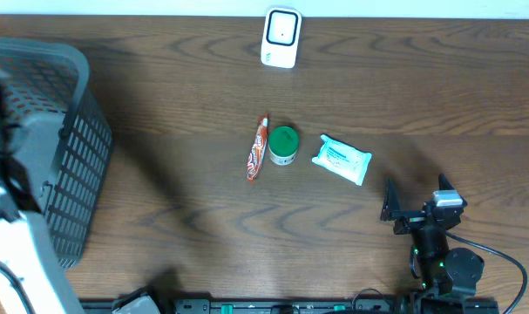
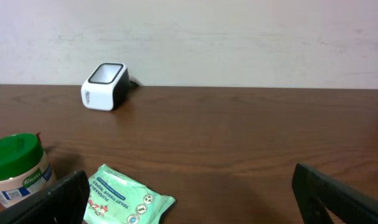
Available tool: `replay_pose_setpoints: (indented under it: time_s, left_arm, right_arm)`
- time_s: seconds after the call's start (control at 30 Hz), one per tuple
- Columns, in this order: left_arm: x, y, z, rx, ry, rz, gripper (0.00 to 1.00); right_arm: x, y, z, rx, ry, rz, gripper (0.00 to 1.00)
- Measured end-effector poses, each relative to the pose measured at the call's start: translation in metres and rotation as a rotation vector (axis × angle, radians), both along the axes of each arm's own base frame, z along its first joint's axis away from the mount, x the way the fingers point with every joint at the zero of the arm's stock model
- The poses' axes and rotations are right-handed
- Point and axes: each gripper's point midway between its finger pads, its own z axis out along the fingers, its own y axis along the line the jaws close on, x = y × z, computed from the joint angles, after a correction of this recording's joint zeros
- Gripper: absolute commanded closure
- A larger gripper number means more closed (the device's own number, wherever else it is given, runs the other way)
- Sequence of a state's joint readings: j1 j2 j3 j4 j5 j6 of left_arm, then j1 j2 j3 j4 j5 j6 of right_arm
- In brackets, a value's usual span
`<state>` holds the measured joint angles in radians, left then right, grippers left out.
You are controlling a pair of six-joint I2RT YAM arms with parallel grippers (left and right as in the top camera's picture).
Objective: Scan the item barcode
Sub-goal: 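Grasp the Kleenex pack with the left gripper and lift toward scanner, then pass the Kleenex pack by the scanner and drop it left of chocolate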
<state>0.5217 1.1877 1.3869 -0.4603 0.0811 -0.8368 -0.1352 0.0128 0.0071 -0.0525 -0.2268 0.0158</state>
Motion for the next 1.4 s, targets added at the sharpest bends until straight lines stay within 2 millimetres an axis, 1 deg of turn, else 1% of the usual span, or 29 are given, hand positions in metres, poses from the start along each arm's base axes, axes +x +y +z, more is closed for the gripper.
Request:
replay_pose_setpoints:
  time_s: [0.03,0.1,0.13,0.17,0.2,0.33,0.4,0.43,0.57,0.67,0.77,0.83,0.9,0.93,1.0,1.03,1.07,1.13,1.23,1.33,1.4]
  left_arm:
    - [0.006,-0.028,0.001,-0.014,0.002,-0.09,0.56]
    - [0.022,-0.092,-0.013,-0.056,0.054,-0.286,0.56]
    - [0.029,-0.116,-0.025,-0.072,0.094,-0.354,0.56]
    - [0.04,-0.151,-0.048,-0.089,0.168,-0.446,0.56]
    - [0.046,-0.175,-0.066,-0.095,0.225,-0.504,0.56]
    - [0.062,-0.247,-0.137,-0.068,0.454,-0.64,0.56]
    - [0.064,-0.272,-0.176,-0.056,0.572,-0.671,0.56]
    - [0.063,-0.28,-0.196,-0.058,0.631,-0.67,0.56]
    - [0.059,-0.297,-0.263,-0.108,0.807,-0.604,0.56]
    - [0.057,-0.301,-0.304,-0.163,0.898,-0.518,0.56]
    - [0.051,-0.299,-0.339,-0.235,0.966,-0.408,0.56]
    - [0.046,-0.298,-0.357,-0.296,0.996,-0.323,0.56]
    - [0.042,-0.3,-0.37,-0.361,1.013,-0.253,0.56]
    - [0.04,-0.301,-0.374,-0.391,1.014,-0.221,0.53]
    - [0.041,-0.304,-0.378,-0.444,1.003,-0.18,0.25]
    - [0.041,-0.306,-0.378,-0.466,0.995,-0.164,0.13]
    - [0.041,-0.307,-0.378,-0.48,0.99,-0.154,0.1]
    - [0.04,-0.31,-0.378,-0.515,0.988,-0.138,0.07]
    - [0.039,-0.315,-0.378,-0.548,0.993,-0.14,0.07]
    - [0.038,-0.318,-0.377,-0.552,1.001,-0.166,0.07]
    - [0.039,-0.319,-0.373,-0.539,0.997,-0.195,0.07]
  right_arm:
    - [0.0,0.0,0.0,0.0,0.0,0.0,0.01]
    - [0.0,0.0,0.0,0.0,0.0,0.0,0.01]
    - [0.0,0.0,0.0,0.0,0.0,0.0,0.01]
    - [0.0,0.0,0.0,0.0,0.0,0.001,0.01]
    - [0.0,0.0,0.0,0.0,0.0,0.0,0.01]
    - [0.0,0.0,0.0,0.0,-0.001,0.0,0.01]
    - [0.0,0.0,0.0,0.0,0.0,0.0,0.01]
    - [0.0,0.0,0.0,0.0,0.0,0.0,0.01]
    - [0.0,0.0,0.0,0.0,0.0,0.0,0.01]
    - [0.0,0.0,0.0,0.0,0.0,0.0,0.01]
    - [0.0,0.0,0.0,0.0,0.0,0.0,0.01]
    - [0.0,0.0,0.0,0.0,0.0,0.0,0.01]
    - [0.0,0.0,0.0,0.0,0.0,0.0,0.01]
    - [0.0,0.0,0.0,0.0,0.0,0.0,0.01]
    - [0.0,0.0,0.0,0.0,0.0,0.0,0.01]
    - [0.0,0.0,0.0,0.0,0.0,0.0,0.01]
    - [0.0,0.0,0.0,0.0,0.0,0.0,0.01]
    - [0.0,0.0,0.0,0.0,0.0,0.0,0.01]
    - [0.0,0.0,0.0,0.0,0.0,0.0,0.01]
    - [0.0,0.0,0.0,0.0,0.0,0.0,0.01]
    - [0.0,0.0,0.0,0.0,0.0,0.0,0.01]
